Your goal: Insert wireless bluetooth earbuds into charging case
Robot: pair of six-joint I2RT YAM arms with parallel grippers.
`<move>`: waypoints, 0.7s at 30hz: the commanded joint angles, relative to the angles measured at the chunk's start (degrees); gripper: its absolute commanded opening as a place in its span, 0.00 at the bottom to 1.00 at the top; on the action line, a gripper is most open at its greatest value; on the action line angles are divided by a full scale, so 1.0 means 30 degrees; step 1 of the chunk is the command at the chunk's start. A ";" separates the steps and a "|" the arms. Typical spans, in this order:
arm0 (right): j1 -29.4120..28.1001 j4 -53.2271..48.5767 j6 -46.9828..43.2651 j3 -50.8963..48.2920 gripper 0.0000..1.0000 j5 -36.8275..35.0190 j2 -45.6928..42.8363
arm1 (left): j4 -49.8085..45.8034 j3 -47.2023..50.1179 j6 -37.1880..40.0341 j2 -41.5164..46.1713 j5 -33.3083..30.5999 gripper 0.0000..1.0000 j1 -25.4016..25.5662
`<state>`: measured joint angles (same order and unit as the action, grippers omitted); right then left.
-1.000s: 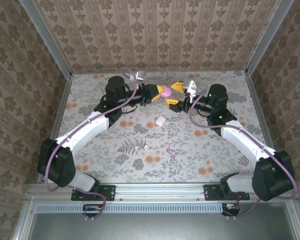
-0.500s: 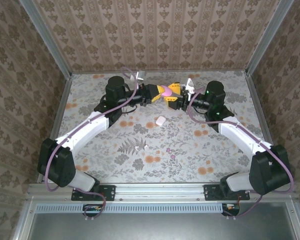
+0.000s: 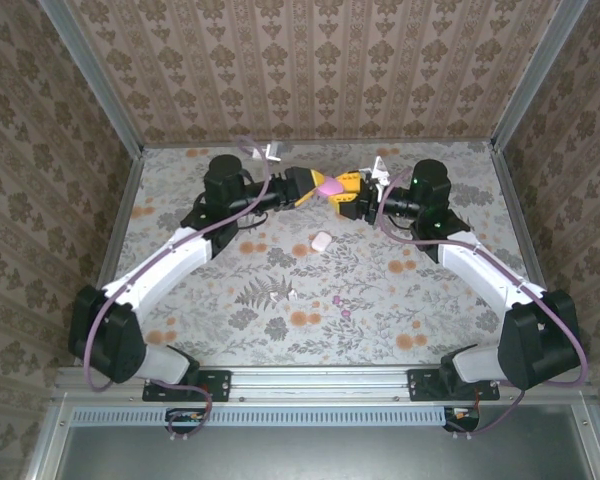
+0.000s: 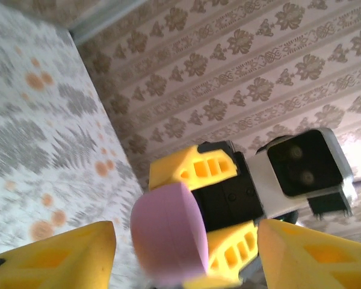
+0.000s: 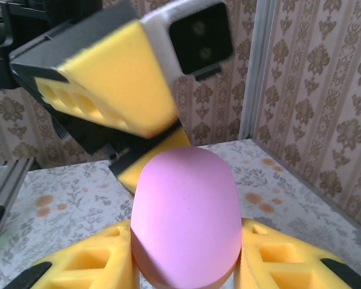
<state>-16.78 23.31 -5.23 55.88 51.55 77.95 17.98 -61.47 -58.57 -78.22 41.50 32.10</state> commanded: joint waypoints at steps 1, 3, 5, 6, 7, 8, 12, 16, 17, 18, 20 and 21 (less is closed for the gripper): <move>0.0398 -0.2083 0.1122 0.1263 0.36 0.1929 -0.0701 | -0.0065 0.1351 0.6442 0.2547 -0.2209 0.71 -0.0211; 0.0534 -0.3188 0.1288 0.1648 0.36 0.2678 -0.0712 | 0.0525 0.2442 0.9810 0.3489 -0.1893 0.73 -0.0211; 0.0607 -0.3728 0.1415 0.1881 0.36 0.3517 -0.0730 | 0.0812 0.3355 1.3136 0.4258 -0.0591 0.74 -0.0211; 0.0583 -0.3816 0.1436 0.1911 0.36 0.4129 -0.0785 | 0.0768 0.3722 1.4809 0.4580 -0.0361 0.74 -0.0185; 0.0590 -0.3871 0.1505 0.1937 0.36 0.4637 -0.0817 | 0.0717 0.4006 1.5770 0.4709 -0.0238 0.73 -0.0214; 0.0594 -0.3888 0.1629 0.1965 0.36 0.4926 -0.0846 | 0.0760 0.4126 1.6306 0.4692 0.0231 0.73 -0.0289; 0.0576 -0.4796 0.1161 0.2266 0.36 0.5997 -0.0921 | 0.0935 0.3570 1.7504 0.3224 0.3780 0.73 -0.0460; 0.0531 -0.5165 0.0614 0.2259 0.37 0.5916 -0.1023 | 0.2370 0.2812 1.5994 0.2063 0.4782 0.74 -0.0107; 0.0540 -0.5287 0.0477 0.2310 0.37 0.5932 -0.1023 | 0.2607 0.2730 1.5989 0.1954 0.5109 0.75 0.0028; 0.0538 -0.5315 0.0370 0.2305 0.37 0.5912 -0.1027 | 0.2655 0.2682 1.6149 0.1902 0.5293 0.75 0.0201; 0.0547 -0.5238 0.0339 0.2316 0.37 0.5953 -0.0997 | 0.2693 0.2678 1.6450 0.1872 0.5270 0.75 0.0480; 0.0548 -0.5167 0.0311 0.2322 0.37 0.5953 -0.0967 | 0.2708 0.2665 1.6597 0.1872 0.5276 0.75 0.0600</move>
<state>-15.05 8.51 -2.96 61.08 66.78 76.23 21.91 -50.48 -11.49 -73.30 53.39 32.86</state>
